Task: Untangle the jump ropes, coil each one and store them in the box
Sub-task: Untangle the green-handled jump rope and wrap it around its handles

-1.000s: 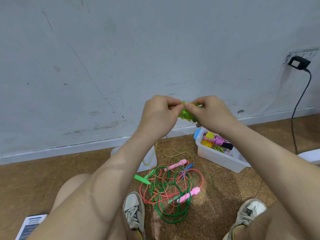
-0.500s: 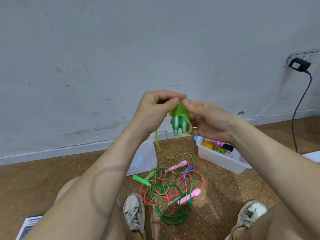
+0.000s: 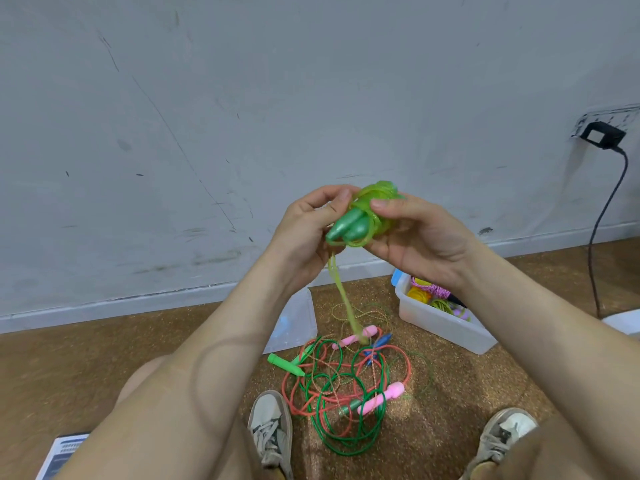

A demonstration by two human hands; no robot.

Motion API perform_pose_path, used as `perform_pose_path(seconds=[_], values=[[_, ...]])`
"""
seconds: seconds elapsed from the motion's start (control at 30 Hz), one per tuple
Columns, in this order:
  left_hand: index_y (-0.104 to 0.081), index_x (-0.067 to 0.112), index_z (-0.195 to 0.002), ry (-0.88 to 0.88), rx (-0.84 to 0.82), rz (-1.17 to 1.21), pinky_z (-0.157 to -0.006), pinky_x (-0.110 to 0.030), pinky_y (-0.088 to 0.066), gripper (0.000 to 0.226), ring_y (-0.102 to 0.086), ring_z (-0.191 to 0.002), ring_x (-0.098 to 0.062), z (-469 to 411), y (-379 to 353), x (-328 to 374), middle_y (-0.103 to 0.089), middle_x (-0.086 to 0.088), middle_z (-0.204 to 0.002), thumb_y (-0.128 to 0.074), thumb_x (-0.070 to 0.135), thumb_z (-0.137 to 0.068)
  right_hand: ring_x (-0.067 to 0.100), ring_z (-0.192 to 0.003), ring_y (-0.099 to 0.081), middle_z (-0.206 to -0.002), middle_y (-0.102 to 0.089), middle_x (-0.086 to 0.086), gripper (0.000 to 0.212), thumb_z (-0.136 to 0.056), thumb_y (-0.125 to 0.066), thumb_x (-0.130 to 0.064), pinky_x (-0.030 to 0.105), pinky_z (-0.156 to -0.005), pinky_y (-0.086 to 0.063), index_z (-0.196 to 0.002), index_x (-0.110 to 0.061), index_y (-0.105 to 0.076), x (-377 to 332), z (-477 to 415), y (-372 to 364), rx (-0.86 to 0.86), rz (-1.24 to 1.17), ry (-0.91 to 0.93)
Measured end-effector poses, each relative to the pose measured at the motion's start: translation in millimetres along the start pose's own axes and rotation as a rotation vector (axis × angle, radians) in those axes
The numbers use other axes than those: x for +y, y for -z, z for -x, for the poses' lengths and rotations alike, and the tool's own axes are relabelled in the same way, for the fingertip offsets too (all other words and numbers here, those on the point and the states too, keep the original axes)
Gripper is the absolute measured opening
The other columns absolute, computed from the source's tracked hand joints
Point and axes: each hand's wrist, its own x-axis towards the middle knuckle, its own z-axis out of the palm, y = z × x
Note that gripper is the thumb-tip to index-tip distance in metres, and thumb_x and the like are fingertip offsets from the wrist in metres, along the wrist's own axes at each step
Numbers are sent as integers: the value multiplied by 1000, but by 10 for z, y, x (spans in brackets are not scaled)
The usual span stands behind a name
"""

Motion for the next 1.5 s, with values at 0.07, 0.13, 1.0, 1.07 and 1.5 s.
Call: perform_pose_path(seconds=[0.07,0.13,1.0,1.07,1.5], values=[[-70,20,-79,56,51,32,-40,-17,-30,21,-43,-44,-10,-24,-23,-53,-58,2,-60,-54,15,-93,18,-89,-67,-97,-66,10,33,-77,-65,-7,28,-82,-58,-109,0,-63,-2,2,-25,66,-5,21],[-64,18,-84,90,95,75,-38,-16,-27,25,-38,-40,-8,-28,-77,-125,-53,1,-56,-46,6,-96,16,-81,-67,-92,-65,10,23,-77,-64,-7,24,-72,-57,-99,-3,-61,-6,-13,-41,151,-45,94],[-72,10,-82,-843,-51,-1648,-57,-32,-45,11,-60,-67,-31,72,-103,-23,-64,-6,-70,-66,19,-80,18,-69,-50,-78,-53,-2,43,-77,-79,-24,27,-57,-40,-97,-14,-42,-5,-42,181,510,1418,314],[-73,12,-79,-798,-24,-1565,-59,-33,-50,17,-61,-66,-28,43,-36,26,-66,-5,-69,-64,27,-79,19,-65,-57,-80,-55,1,39,-79,-78,-16,32,-59,-52,-99,-9,-45,-33,-3,158,406,1231,218],[-70,21,-72,-136,17,-815,-50,-17,-41,10,-48,-43,-3,14,86,132,-63,10,-52,-72,21,-82,20,-70,-67,-85,-60,5,42,-65,-68,3,29,-60,-58,-97,-14,-47,-205,116,141,80,418,-89]])
